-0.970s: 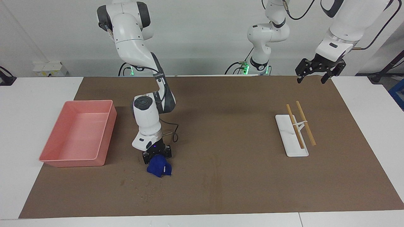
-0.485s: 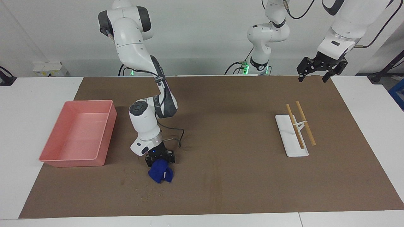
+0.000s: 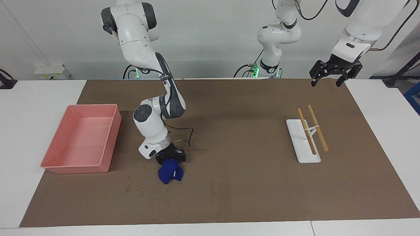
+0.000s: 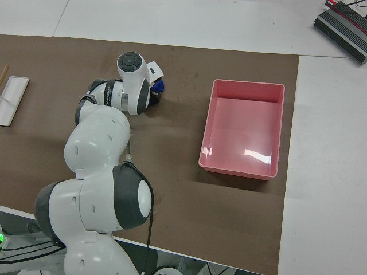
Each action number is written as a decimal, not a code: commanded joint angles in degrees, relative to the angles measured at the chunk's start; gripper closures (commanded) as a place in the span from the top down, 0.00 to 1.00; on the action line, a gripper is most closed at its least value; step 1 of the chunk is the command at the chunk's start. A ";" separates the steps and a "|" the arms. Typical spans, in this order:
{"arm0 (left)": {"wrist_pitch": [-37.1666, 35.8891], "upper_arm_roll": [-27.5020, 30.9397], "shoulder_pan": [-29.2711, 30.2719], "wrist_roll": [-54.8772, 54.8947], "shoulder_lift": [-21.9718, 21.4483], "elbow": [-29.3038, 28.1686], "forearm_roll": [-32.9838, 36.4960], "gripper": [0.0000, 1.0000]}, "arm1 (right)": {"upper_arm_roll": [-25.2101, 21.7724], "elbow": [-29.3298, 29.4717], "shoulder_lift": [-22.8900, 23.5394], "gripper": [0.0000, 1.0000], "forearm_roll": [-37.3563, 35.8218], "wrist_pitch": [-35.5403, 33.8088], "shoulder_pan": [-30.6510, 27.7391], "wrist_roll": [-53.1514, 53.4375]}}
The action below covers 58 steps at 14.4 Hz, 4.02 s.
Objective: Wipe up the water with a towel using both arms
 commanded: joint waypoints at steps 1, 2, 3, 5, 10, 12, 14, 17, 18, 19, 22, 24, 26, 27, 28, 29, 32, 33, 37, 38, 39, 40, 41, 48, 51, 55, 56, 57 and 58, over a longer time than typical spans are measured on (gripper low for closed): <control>1.69 0.27 0.09 -0.01 -1.87 -2.42 -0.86 1.00 | 1.26 -5.85 -2.11 0.00 2.69 -8.35 0.62 3.78; 1.60 0.18 -0.09 0.07 -1.95 -2.50 -0.86 1.00 | 1.26 -6.90 -3.60 0.00 2.96 -11.16 0.62 4.76; 1.43 0.09 -0.35 -0.10 -1.96 -2.42 -0.77 1.00 | 1.26 -8.65 -5.53 0.00 3.05 -12.84 0.71 4.85; 0.46 0.09 -0.53 -0.01 -2.13 -2.50 -0.77 1.00 | 1.17 -12.34 -9.66 0.00 3.05 -14.78 0.62 5.12; 0.55 0.18 -0.26 -0.01 -2.04 -2.59 -0.77 1.00 | 0.91 -17.63 -18.72 0.00 2.88 -24.61 -2.71 4.24; 0.55 0.18 -0.27 -0.01 -2.13 -2.59 -0.77 1.00 | 0.74 -17.11 -21.62 0.00 1.48 -30.76 -5.25 3.72; 0.55 0.18 -0.18 -0.01 -2.13 -2.59 -0.77 1.00 | 0.65 -15.79 -23.65 0.00 -3.16 -34.03 -7.46 3.10; 0.55 0.18 -0.09 -0.01 -2.13 -2.59 -0.77 1.00 | 0.65 -9.65 -25.84 0.00 -10.55 -43.15 -10.71 1.35; 0.55 0.18 -0.09 -0.01 -2.13 -2.59 -0.77 1.00 | 0.47 -7.89 -27.16 0.00 -12.75 -46.40 -11.85 -0.92; 0.55 0.18 -0.18 -0.01 -2.13 -2.59 -0.77 1.00 | 0.38 -5.96 -28.47 0.00 -14.34 -49.05 -14.03 -4.08; 0.55 0.18 -0.09 -0.01 -2.13 -2.59 -0.77 1.00 | 0.38 -2.51 -29.71 0.00 -20.92 -53.55 -19.75 -14.80; 0.55 0.18 -0.09 -0.01 -2.13 -2.59 -0.77 1.00 | 0.38 -2.77 -29.72 0.00 -23.14 -50.33 -25.45 -25.50; 0.55 0.18 -0.09 -0.01 -2.13 -2.59 -0.77 1.00 | 0.38 -5.31 -29.72 0.00 -23.49 -40.51 -30.73 -34.74; 0.55 0.18 -0.09 -0.01 -2.13 -2.59 -0.77 1.00 | 0.38 -6.89 -29.28 0.00 -23.58 -36.37 -31.80 -37.40; 0.63 0.18 -0.09 -0.01 -2.13 -2.59 -0.77 1.00 | 0.38 -7.95 -28.93 0.01 -23.49 -33.98 -32.42 -38.20; 0.55 0.18 -0.09 -0.01 -2.13 -2.59 -0.77 1.00 | 0.38 -9.18 -28.84 0.13 -23.49 -32.65 -32.60 -37.95; 0.55 0.18 -0.09 -0.01 -2.04 -2.59 -0.77 1.00 | 0.47 -10.07 -28.84 0.80 -23.49 -31.67 -32.42 -38.03; 0.55 0.18 -0.09 -0.01 -2.04 -2.59 -0.77 1.00 | 0.47 -9.98 -28.84 1.00 -23.49 -31.67 -32.60 -38.30; 0.55 0.18 -0.09 -0.01 -2.13 -2.59 -0.77 1.00 | 0.47 -9.28 -29.01 1.00 -23.23 -33.07 -32.34 -37.77; 0.55 0.18 -0.09 -0.01 -2.13 -2.59 -0.77 1.00 | 0.64 -8.84 -29.45 1.00 -23.23 -33.69 -31.99 -37.77; 0.55 0.18 -0.09 -0.01 -2.13 -2.59 -0.77 1.00 | 1.08 -7.62 -29.89 1.00 -23.14 -34.74 -31.72 -37.69; 0.55 0.18 -0.09 -0.01 -2.13 -2.59 -0.77 1.00 | 1.26 -5.26 -30.42 1.00 -22.62 -36.92 -31.11 -37.69; 0.55 0.18 -0.09 -0.01 -2.13 -2.59 -0.77 1.00 | 1.26 -1.93 -30.51 1.00 -22.27 -39.64 -29.54 -37.60; 0.55 0.18 -0.09 -0.01 -2.13 -2.59 -0.77 1.00 | 2.05 9.18 -35.16 1.00 -17.60 -52.93 -18.11 -21.71; 0.55 0.18 -0.09 -0.01 -2.13 -2.59 -0.77 1.00 | 2.58 8.48 -37.10 1.00 -14.71 -56.89 -18.01 -15.03; 0.55 0.18 -0.09 -0.01 -2.04 -2.59 -0.77 1.00 | 3.72 8.48 -37.28 1.00 -14.26 -54.45 -16.88 -13.16; 0.55 0.18 -0.09 -0.01 -2.04 -2.59 -0.77 1.00 | 3.03 8.56 -37.36 1.00 -14.35 -53.65 -15.30 -12.99; 0.55 0.18 -0.09 -0.01 -2.04 -2.59 -0.77 1.00 | 2.06 8.56 -37.63 1.00 -14.44 -53.64 -13.81 -12.90; 0.55 0.18 -0.09 -0.01 -2.13 -2.59 -0.77 1.00 | 0.66 8.22 -37.63 1.00 -14.44 -53.21 -12.57 -12.90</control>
